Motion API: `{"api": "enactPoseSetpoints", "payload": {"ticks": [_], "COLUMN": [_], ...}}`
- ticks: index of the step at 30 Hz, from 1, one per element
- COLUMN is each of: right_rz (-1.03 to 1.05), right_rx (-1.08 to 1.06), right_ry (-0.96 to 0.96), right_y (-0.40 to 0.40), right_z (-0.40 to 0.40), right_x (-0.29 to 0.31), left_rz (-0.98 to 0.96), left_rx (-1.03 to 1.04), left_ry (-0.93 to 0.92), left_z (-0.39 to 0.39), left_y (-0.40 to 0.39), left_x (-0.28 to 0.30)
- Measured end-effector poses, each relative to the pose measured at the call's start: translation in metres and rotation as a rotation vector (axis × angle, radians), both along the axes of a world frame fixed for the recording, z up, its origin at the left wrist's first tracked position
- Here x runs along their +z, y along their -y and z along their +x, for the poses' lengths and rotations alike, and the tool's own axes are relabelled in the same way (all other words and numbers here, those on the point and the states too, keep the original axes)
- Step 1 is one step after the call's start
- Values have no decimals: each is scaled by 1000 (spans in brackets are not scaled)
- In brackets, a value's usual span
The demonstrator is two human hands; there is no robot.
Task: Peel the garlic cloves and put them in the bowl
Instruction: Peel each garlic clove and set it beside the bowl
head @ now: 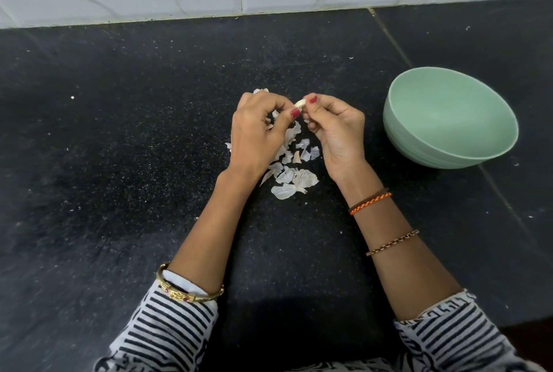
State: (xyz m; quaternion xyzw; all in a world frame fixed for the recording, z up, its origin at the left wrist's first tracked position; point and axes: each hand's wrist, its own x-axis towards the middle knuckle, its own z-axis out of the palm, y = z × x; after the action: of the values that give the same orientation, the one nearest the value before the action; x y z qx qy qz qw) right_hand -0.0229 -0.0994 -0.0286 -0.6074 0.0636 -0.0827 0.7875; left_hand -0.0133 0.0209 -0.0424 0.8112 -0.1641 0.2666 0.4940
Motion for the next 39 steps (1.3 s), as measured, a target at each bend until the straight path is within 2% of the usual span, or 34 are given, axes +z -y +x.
{"api": "enactPoseSetpoints", "payload": {"ticks": [6,12,17,21,25,30,35,39], "right_rz": [-239,-407,-370,-268,-234,-220,-270,-276], "right_rx": [-108,-169,-153,-141,-159,-36,-3,-46], "right_ry": [144,219,117,29,77,160,221,157], "right_y": [-2,-1,-4,-7,-3,-6,-11,-12], "right_z": [-1,3,5,6,2,-5,-6,-6], "right_x": [-1,-4,-2,4,6,9,6,3], "left_rz": [114,97,74,-59,-203,-234,-162,-51], "left_rx": [-34,-133,-190,-214,-225,-208,-161,-45], "left_ry": [32,7,-29,-98,-189,-248,-204,2], "left_z": [-1,2,3,1,2,2,0,1], "left_y": [0,0,0,1,1,-1,-3,-2], "left_x": [-3,-4,-6,-1,0,-1,-1,-1]}}
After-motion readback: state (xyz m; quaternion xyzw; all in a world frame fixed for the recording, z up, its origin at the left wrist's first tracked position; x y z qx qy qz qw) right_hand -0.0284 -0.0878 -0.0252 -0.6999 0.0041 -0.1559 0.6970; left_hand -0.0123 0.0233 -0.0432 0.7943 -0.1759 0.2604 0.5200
